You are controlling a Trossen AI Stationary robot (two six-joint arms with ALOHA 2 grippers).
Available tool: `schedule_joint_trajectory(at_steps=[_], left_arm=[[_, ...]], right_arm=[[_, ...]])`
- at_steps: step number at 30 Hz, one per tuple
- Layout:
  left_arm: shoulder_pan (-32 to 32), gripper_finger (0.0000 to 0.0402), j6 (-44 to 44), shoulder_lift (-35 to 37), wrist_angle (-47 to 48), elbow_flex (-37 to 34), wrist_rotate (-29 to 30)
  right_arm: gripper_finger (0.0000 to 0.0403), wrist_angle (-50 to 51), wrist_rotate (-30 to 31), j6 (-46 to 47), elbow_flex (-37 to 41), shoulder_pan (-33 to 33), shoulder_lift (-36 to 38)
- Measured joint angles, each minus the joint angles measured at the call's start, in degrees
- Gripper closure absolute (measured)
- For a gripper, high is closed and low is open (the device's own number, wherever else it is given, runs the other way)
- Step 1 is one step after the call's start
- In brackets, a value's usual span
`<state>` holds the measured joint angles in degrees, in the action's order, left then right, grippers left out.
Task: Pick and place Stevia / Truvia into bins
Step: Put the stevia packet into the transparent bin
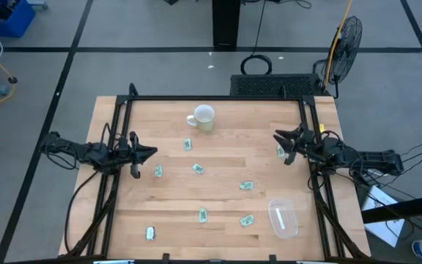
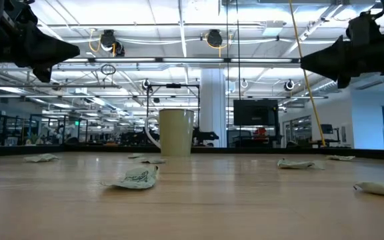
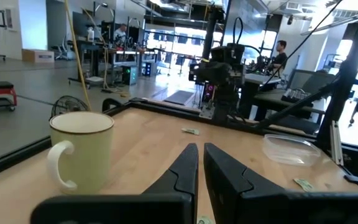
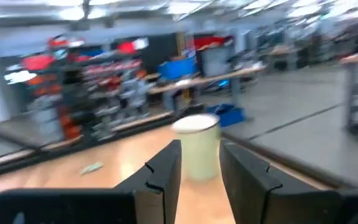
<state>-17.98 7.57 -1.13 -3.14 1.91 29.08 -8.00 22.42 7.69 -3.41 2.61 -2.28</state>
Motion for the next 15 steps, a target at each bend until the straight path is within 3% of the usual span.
schedule_joint_trajectory(at_steps=[6, 12, 15], left_arm=[[0.00, 0.0371, -0.04, 0.00, -0.09, 0.00, 0.45], [0.03, 0.0371, 1.93, 0.00, -3.80, 0.01, 7.58], [0.44, 0.0371, -0.08, -0.04, -4.58, 2.06, 8.32]], right_arm=[[0.0300, 8.09, -1.52, 1.74, -13.75, -0.07, -9.27], [0.0300, 25.37, -1.28, 2.42, -29.76, -0.08, -27.68], [0.0300, 36.51, -0.97, 6.52, -36.01, -0.09, -36.90]])
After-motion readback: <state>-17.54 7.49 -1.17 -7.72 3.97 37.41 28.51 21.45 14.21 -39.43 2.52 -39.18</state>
